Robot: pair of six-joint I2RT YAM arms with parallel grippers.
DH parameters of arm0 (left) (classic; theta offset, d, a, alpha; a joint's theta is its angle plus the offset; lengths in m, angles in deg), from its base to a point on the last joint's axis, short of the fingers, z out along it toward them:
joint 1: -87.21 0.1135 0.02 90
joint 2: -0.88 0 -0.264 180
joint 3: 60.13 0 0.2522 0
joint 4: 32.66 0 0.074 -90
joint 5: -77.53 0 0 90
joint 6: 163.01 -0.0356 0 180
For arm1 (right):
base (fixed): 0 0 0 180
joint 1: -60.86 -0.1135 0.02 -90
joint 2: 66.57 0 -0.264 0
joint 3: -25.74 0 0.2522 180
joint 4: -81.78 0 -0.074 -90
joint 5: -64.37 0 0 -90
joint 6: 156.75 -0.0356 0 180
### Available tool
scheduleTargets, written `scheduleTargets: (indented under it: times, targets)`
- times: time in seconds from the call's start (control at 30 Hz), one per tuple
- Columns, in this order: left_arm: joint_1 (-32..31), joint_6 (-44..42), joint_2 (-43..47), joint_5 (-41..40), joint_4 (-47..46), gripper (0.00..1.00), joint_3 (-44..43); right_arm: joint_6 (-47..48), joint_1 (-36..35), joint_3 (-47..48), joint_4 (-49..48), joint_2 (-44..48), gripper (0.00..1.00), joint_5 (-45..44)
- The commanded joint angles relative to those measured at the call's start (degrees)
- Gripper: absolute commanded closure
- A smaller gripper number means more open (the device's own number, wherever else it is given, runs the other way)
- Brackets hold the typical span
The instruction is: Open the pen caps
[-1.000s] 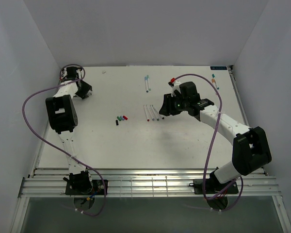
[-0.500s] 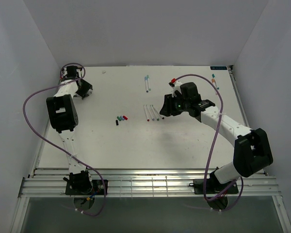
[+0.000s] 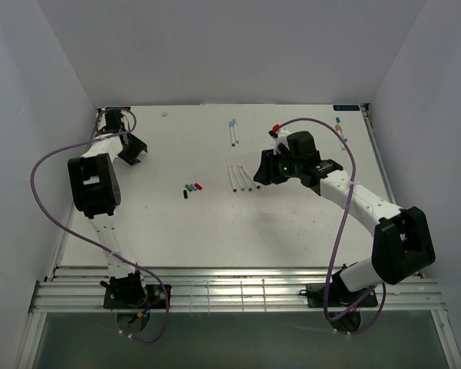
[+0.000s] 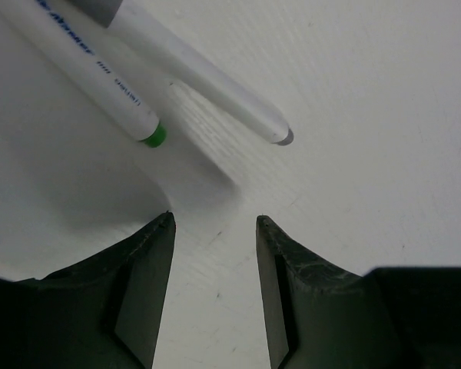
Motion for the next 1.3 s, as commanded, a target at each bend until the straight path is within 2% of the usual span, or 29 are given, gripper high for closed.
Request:
scheduleTargets:
  times: [0.0, 0.17, 0.3, 0.47, 0.7, 1.27]
  targets:
    - [0.4, -1.8, 7.5, -4.0, 0.5, 0.43, 2.6, 0.7, -0.2, -1.0, -2.7, 2.2, 0.5, 0.5]
    - [0.5, -2.8, 8.6, -8.9, 3.5, 0.43, 2.7, 0.4, -0.2, -1.3, -2.9, 2.8, 0.5, 1.3]
    - [0.9, -2.5, 4.5, -12.6, 10.1, 0.43, -2.5, 0.6, -0.2, -1.7, -3.0, 3.6, 0.5, 1.1]
    - [1.1, -1.9, 2.0, -14.4, 12.0, 0.42, -6.2, 0.7, -0.2, -2.1, -3.1, 4.1, 0.5, 0.8]
    - [1.2, -2.3, -1.8, -14.0, 12.7, 0.42, -11.1, 0.8, -0.2, -2.5, -3.2, 4.3, 0.5, 0.0]
    - [1.5, -3.5, -6.3, -13.7, 12.6, 0.42, -14.8, 1.0, -0.2, -2.3, -3.4, 3.2, 0.51, -0.4]
